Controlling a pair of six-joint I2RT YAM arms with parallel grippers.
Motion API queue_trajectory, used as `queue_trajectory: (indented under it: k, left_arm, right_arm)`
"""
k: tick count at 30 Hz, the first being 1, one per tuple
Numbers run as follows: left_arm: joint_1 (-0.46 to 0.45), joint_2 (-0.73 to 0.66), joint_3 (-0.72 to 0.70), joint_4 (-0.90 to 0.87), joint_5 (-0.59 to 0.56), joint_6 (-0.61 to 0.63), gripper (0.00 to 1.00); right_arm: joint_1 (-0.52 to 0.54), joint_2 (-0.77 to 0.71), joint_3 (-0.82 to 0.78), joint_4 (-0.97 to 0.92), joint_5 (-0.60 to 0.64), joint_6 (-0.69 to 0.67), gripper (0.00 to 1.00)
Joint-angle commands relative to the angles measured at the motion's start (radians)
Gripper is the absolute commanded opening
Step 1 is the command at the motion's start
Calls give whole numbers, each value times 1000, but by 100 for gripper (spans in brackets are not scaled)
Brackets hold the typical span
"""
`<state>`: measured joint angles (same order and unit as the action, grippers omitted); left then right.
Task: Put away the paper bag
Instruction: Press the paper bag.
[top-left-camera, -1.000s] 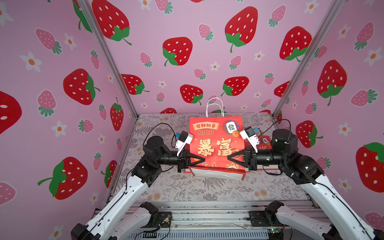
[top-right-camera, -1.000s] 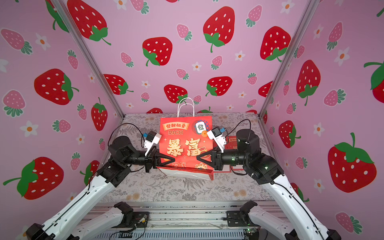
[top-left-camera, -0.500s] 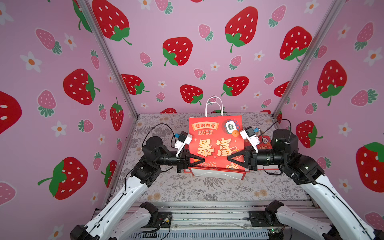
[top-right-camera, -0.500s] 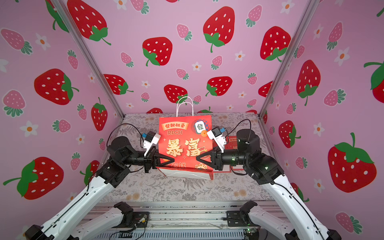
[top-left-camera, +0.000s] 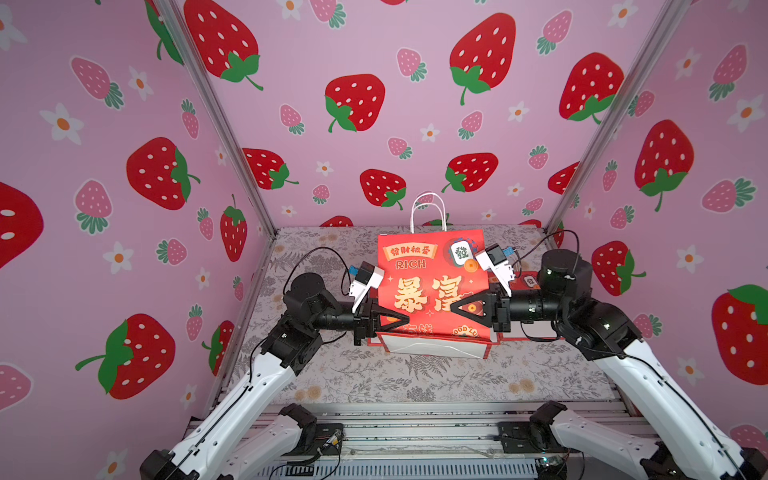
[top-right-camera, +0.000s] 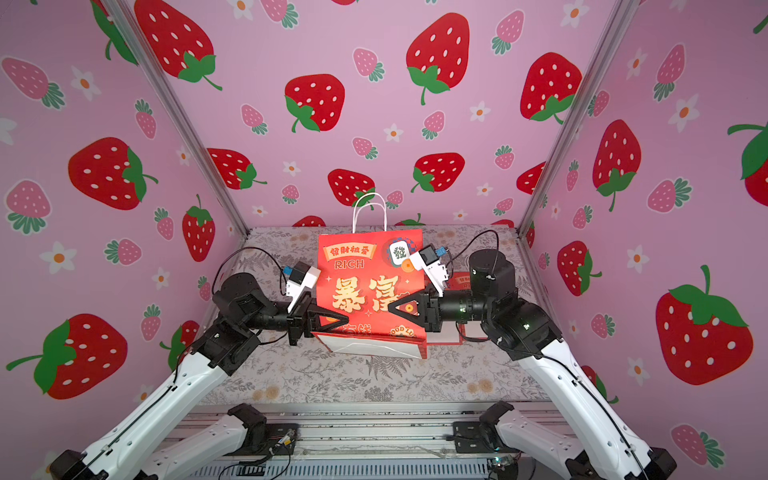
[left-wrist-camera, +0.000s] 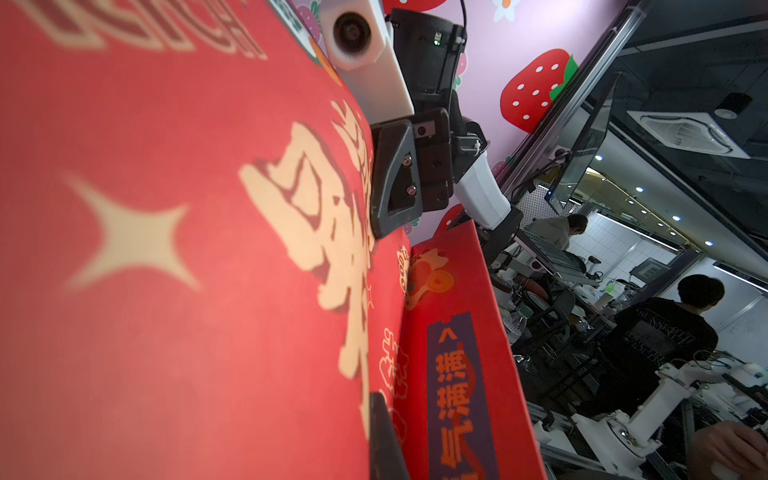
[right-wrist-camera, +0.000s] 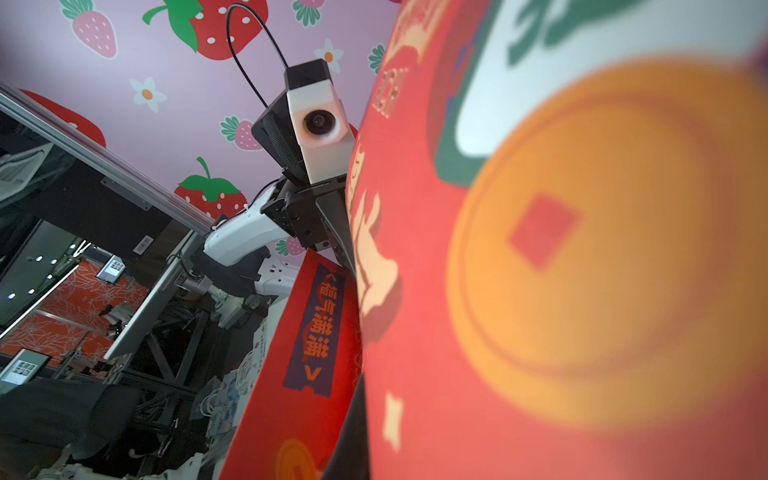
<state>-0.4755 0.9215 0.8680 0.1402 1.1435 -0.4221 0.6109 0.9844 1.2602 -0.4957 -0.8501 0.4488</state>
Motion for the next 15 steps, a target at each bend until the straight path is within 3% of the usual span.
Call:
queue_trajectory:
  k: [1, 4, 9, 12, 15]
  left_arm:
    - [8, -19, 26, 12, -13, 10, 12]
    - [22, -28, 42, -22, -53, 16, 29]
    - [69, -58, 55, -110, -198, 37, 66]
    - [133, -91, 47, -141, -320, 14, 76]
    - [194, -151, 9, -103, -370, -25, 82]
  right_arm:
    - [3, -32, 7, 8, 1, -4, 0]
    - [2, -54, 8, -25, 47, -14, 0]
    - [-8, -55, 40, -87, 92, -41, 0]
    - [-16, -46, 74, -156, 144, -74, 0]
    - [-24, -34, 115, -238, 256, -110, 0]
